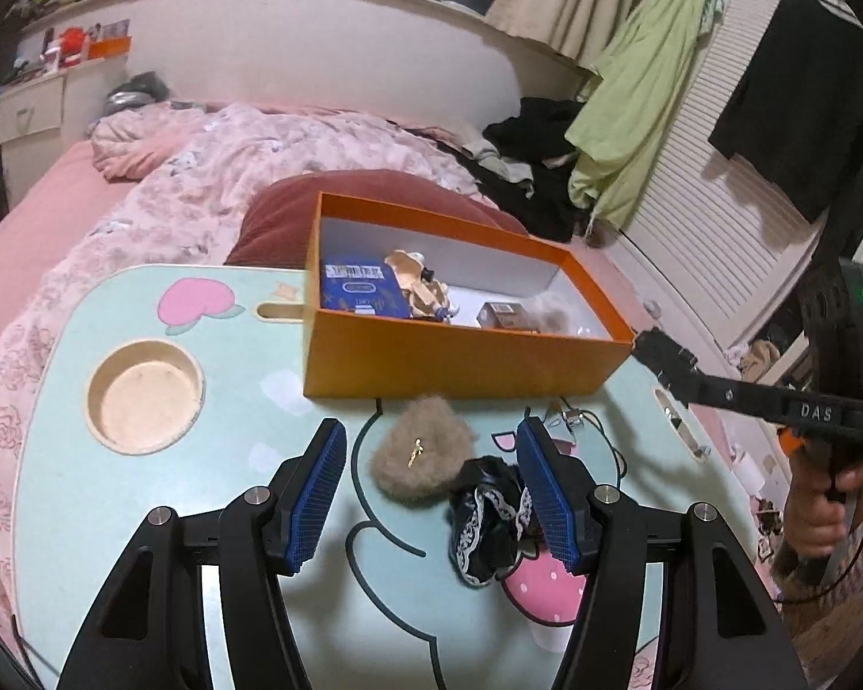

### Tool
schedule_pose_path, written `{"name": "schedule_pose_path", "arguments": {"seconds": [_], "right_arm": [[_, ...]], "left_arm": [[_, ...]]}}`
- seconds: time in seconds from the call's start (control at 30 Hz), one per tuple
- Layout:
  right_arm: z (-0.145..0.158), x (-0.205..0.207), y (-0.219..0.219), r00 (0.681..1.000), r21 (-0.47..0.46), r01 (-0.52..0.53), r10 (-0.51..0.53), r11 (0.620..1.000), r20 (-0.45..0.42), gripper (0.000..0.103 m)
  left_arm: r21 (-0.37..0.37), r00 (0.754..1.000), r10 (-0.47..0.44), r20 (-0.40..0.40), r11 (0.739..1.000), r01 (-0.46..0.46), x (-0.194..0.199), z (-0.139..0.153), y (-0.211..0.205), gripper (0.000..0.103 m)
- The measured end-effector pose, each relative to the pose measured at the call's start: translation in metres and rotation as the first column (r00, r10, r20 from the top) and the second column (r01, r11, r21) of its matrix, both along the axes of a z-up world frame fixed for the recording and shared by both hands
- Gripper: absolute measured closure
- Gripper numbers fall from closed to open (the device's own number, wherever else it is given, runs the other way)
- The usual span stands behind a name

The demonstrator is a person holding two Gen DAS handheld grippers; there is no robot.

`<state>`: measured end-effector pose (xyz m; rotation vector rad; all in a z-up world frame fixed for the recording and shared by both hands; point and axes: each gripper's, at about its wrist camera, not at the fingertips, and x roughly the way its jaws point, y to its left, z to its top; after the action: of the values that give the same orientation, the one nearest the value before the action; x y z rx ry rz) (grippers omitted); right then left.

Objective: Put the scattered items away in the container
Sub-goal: 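Carry the green toy car out with the right gripper and set it down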

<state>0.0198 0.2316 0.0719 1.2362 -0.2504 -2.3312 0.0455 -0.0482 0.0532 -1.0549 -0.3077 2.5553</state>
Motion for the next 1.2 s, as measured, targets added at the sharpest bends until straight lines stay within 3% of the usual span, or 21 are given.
{"name": "schedule_pose_path", "arguments": {"seconds": [0.17,0.47,0.77,0.8,0.9,1.07,1.2], "right_arm": [[-0.009,-0.003,0.009,0.999,-0.093,-0.028,0.030,0.995,0.016,0.081],[-0.043,-0.006,0.013,0.998,-0.008,0.015,-0.014,1.000,0.069,0.081],[-0.055,0.008,-0.020,0.995,0.046,-0.083,0.081,0.995,0.057,0.080],[-0.054,0.010,-0.022,0.995,0.046,-0.088,0.086,0.995,0.051,0.075],[-0.050,0.016,-0.017,0.999,0.090,-0.032,0.031,0.995,0.019,0.043],[-0.044,0.031,0.004,0.999,0.096,0.035,-0.031,0.995,-0.033,0.042],[-0.051,0.046,-0.001,0.996,0.195,0.053,-0.038,0.979,-0.080,0.042]], "left_arm": [[-0.006,1.000,-0.007,0.002,1.000,0.007,0.000,0.000,0.003,0.042],[-0.015,1.000,-0.013,0.007,1.000,0.013,0.001,-0.001,0.006,0.042],[-0.016,1.000,-0.020,0.005,1.000,0.020,-0.003,0.002,0.009,0.042],[-0.017,1.000,-0.021,0.005,1.000,0.021,-0.003,0.003,0.009,0.042],[-0.018,1.000,-0.022,0.004,1.000,0.022,-0.006,0.006,0.008,0.042],[0.020,0.999,-0.035,0.014,0.999,0.035,-0.018,0.016,0.005,0.041],[0.016,0.999,-0.047,0.022,0.999,0.047,-0.037,0.031,0.009,0.041]]}}
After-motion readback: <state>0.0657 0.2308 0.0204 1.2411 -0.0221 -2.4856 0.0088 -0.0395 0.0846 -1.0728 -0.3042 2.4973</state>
